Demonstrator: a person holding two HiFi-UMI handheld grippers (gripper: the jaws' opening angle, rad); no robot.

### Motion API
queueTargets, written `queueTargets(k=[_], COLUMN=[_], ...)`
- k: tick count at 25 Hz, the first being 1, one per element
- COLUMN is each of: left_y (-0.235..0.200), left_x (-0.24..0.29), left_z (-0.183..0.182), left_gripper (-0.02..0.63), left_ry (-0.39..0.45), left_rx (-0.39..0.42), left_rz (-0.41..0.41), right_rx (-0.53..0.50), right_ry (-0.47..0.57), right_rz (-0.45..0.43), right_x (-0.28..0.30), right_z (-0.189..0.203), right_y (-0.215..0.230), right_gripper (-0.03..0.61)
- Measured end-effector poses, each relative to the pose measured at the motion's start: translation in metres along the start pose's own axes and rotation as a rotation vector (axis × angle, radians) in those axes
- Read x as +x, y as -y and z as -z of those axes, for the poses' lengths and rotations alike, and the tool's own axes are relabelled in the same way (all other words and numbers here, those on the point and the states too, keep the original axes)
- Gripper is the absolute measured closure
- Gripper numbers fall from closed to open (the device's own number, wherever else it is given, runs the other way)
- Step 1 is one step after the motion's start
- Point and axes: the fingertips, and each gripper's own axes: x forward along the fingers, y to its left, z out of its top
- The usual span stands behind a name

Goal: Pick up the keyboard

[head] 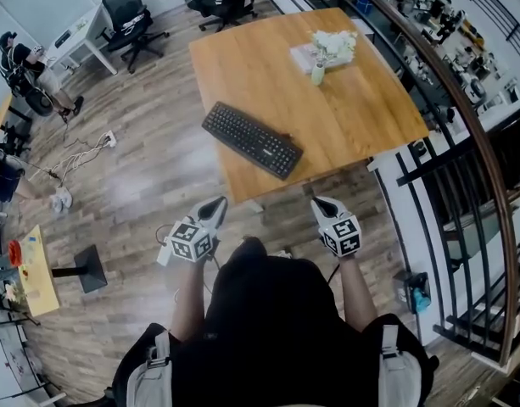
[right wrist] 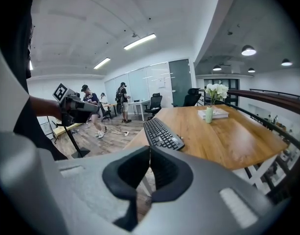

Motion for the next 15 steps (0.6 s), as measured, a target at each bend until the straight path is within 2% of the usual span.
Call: queueTargets(k=[8,15], left_y=[-0.012,-0.049], left_x=[0.025,0.047], left_z=[-0.004,-0.014], left_gripper=[0.601,0.601], left_ry=[-0.021,-0.026], left_rx=[-0.005,-0.006], left_rz=[0.029,0.066], right_rx=[0.011,0.030], right_ry=[-0.021,-0.037], right_rz=[0.020,0.062], right_x=[0.013,0.041], right_z=[-0.001,-0.010], right_y=[0.016,0.025], right_gripper=[0.574,0.574])
